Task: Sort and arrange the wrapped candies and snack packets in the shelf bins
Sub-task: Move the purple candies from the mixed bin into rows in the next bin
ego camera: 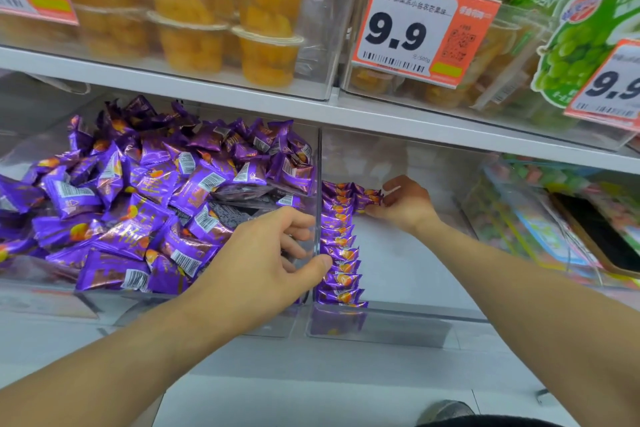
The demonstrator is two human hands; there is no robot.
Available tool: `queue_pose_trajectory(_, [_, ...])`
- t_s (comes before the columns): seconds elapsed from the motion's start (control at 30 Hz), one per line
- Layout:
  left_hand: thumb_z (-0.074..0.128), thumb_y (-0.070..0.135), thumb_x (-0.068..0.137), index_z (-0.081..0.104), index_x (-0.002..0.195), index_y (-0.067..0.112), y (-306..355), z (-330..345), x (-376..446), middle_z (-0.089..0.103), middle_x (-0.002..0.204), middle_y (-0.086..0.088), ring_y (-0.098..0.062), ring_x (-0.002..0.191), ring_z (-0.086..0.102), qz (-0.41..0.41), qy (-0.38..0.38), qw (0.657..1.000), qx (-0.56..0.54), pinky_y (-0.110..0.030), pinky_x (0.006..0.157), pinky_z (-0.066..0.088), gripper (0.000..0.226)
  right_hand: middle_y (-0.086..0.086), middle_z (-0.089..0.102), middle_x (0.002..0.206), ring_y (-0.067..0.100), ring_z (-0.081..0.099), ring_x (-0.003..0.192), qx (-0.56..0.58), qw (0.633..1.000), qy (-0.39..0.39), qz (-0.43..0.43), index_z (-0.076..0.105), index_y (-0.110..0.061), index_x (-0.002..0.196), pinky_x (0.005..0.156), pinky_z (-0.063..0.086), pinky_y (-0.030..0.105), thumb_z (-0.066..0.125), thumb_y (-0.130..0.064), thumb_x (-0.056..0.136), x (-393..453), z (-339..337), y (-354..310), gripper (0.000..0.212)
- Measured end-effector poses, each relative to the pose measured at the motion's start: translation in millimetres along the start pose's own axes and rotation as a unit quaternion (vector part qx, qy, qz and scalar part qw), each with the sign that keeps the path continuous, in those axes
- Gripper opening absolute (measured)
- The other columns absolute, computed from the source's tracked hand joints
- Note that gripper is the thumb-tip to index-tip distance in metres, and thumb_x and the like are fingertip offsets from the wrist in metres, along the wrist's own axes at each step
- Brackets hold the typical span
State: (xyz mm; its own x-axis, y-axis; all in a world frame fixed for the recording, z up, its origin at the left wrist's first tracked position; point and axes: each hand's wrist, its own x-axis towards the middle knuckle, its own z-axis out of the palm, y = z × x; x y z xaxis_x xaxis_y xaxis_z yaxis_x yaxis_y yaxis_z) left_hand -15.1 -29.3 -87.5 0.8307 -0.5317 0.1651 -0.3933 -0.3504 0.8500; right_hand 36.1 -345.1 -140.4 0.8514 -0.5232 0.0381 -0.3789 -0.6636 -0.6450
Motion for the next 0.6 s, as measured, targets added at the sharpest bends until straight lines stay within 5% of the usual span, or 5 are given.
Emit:
queue_pose_trajectory(0.33, [0.077,0.04,0.078,0.059,0.117,0.032,1.0,-1.1,0.5,0.062,0.1,0.015,-0.003,0.082,0.066,-0.003,-0.001,1.0,-0.001,-0.024,0.075,0.057,0.044,0.007,0.073,0.078,0.018,0.07,0.063,-0.006,0.999,-0.006,0.039,0.063,-0.011,0.093,0.042,0.046,0.016,0.091,-0.033,0.065,-4.8,2.7,-9.5,0.045])
queue_pose_trajectory(0.6, [0.077,0.043,0.078,0.06,0.119,0.03,0.0,-2.2,0.9,0.061,0.101,0.018,-0.004,0.083,0.066,0.005,-0.007,1.0,0.005,-0.026,0.076,0.057,0.046,0.006,0.074,0.083,0.022,0.073,0.069,0.017,0.998,-0.017,0.059,0.065,-0.011,0.1,0.064,0.061,0.032,0.094,-0.033,0.06,-2.3,-0.1,-10.6,0.054])
